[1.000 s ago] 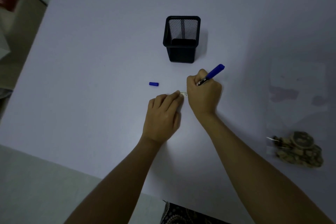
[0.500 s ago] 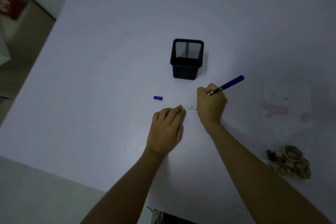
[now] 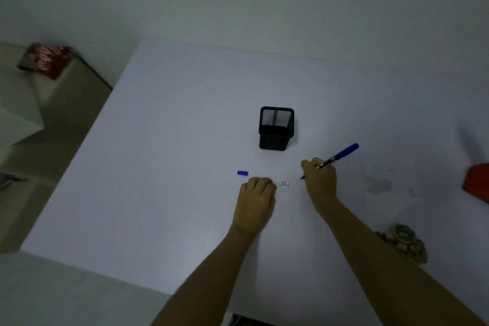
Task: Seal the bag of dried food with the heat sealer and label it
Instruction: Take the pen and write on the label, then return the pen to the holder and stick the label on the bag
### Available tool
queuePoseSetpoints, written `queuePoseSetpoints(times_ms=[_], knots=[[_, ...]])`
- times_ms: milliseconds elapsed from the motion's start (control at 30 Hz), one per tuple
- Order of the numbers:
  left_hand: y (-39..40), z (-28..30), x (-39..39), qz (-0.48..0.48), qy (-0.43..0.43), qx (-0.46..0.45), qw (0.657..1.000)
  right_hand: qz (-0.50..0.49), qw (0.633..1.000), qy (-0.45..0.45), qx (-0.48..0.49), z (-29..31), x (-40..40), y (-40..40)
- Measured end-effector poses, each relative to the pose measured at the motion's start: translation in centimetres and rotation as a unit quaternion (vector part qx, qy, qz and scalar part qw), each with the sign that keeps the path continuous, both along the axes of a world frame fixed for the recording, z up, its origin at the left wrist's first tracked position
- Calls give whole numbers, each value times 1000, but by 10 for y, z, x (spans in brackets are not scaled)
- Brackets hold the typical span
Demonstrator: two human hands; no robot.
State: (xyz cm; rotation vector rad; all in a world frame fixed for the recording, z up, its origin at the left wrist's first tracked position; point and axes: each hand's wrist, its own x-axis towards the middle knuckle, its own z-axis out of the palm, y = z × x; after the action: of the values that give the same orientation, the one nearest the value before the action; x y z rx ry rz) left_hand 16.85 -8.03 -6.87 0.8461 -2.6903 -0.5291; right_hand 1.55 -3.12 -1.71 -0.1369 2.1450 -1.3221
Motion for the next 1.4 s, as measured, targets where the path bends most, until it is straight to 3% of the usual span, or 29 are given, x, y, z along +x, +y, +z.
queuePoseSetpoints(times_ms=[267, 433, 667, 800, 1033, 1400], knots=[[-25, 17, -6, 38, -5, 6, 999, -41, 997, -53, -34, 16, 2, 12], [-54, 17, 23, 103, -44, 62, 992, 31, 991, -129, -19, 32, 5, 5], [-75, 15, 33, 61, -81, 78, 992, 71, 962, -259, -47, 42, 11, 8], [-74, 40, 20, 74, -7, 170, 983, 73, 953, -285, -77, 64, 13, -1], [-72, 115, 3, 38, 156, 226, 961, 72, 937, -285, -186, 116, 17, -18], [-66, 166, -7, 12, 209, 289, 934, 51, 943, -252, -209, 143, 21, -21]])
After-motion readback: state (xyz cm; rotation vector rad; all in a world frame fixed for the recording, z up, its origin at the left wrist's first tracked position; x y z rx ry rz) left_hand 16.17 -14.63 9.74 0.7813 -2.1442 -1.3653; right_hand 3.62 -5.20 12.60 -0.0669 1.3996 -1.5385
